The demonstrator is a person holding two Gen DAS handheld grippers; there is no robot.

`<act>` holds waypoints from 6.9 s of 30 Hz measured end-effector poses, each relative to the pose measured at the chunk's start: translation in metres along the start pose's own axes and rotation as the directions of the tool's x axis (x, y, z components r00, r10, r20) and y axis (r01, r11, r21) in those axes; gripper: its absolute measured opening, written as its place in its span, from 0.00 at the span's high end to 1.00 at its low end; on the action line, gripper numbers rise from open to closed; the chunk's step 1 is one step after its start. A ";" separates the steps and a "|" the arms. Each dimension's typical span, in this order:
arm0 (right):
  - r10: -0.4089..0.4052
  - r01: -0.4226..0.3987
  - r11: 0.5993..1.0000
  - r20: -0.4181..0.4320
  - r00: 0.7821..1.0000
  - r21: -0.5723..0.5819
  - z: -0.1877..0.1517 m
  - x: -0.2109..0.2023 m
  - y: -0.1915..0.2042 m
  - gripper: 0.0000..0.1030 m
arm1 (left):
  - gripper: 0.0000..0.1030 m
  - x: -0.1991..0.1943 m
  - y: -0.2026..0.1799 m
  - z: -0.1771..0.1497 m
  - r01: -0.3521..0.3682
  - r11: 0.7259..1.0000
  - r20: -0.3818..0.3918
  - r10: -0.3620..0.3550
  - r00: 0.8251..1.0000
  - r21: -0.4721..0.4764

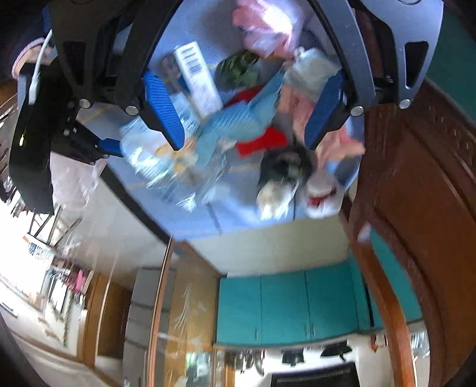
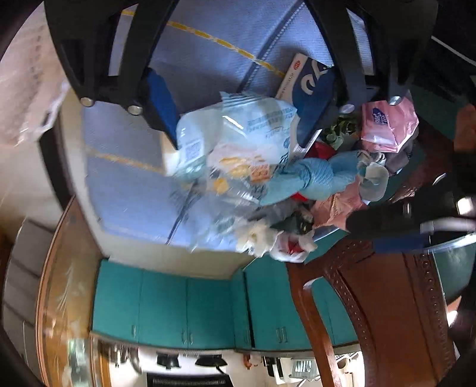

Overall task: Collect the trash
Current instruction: 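Grasp the clear plastic wrapper with the right gripper while the left gripper grasps the pink plastic bag, then lift the wrapper with the right gripper while the left gripper carries the pink bag toward the basket, then open both grippers over the white basket to drop the wrapper and pink bag, then move the open right gripper to the white striped paper cup, then close the right gripper on the paper cup and lift it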

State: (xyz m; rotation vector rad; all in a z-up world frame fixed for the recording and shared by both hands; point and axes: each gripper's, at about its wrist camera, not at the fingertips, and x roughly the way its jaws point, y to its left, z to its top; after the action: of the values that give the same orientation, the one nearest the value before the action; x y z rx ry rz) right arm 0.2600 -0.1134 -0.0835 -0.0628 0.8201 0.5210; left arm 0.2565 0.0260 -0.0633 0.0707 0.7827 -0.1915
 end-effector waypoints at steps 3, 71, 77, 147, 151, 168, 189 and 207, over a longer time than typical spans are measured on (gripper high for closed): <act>0.024 -0.024 1.000 0.007 1.000 0.009 -0.002 -0.004 -0.002 0.75 | 0.19 -0.012 0.006 -0.008 0.022 1.000 -0.024 -0.021 0.999 0.019; -0.743 0.622 0.604 0.068 0.666 0.498 -0.135 -0.214 -0.165 0.49 | 0.31 0.026 -0.232 0.068 0.585 0.798 0.015 -0.593 0.805 0.144; -0.702 0.572 0.672 0.158 0.695 0.470 -0.117 -0.208 -0.147 0.31 | 0.16 -0.007 -0.192 0.063 0.324 0.932 0.175 -0.351 0.920 0.165; -0.218 0.223 0.966 -0.050 0.975 0.128 -0.014 -0.013 -0.040 0.16 | 0.05 -0.049 -0.026 0.016 -0.129 0.989 0.237 0.143 0.961 -0.072; -0.225 0.233 0.962 -0.073 0.972 0.140 -0.018 -0.010 -0.043 0.16 | 0.05 -0.049 -0.028 0.016 -0.133 0.989 0.238 0.145 0.961 -0.063; -0.217 0.229 0.963 -0.091 0.972 0.144 -0.019 -0.003 -0.042 0.16 | 0.05 -0.045 -0.029 0.014 -0.137 0.989 0.234 0.146 0.961 -0.055; -0.251 0.254 0.963 -0.043 0.967 0.087 -0.016 -0.003 -0.032 0.20 | 0.05 -0.040 -0.028 0.012 -0.134 0.990 0.218 0.141 0.966 -0.044; -0.243 0.239 0.963 0.020 0.970 0.123 -0.011 -0.009 -0.044 0.51 | 0.05 -0.037 -0.025 0.010 -0.137 0.990 0.195 0.141 0.971 -0.037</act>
State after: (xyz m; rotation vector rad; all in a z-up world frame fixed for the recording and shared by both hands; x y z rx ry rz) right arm 0.2679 -0.1583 -0.0907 -0.0417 0.7949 0.2415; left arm 0.2331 0.0056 -0.0295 0.0824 0.5794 -0.0547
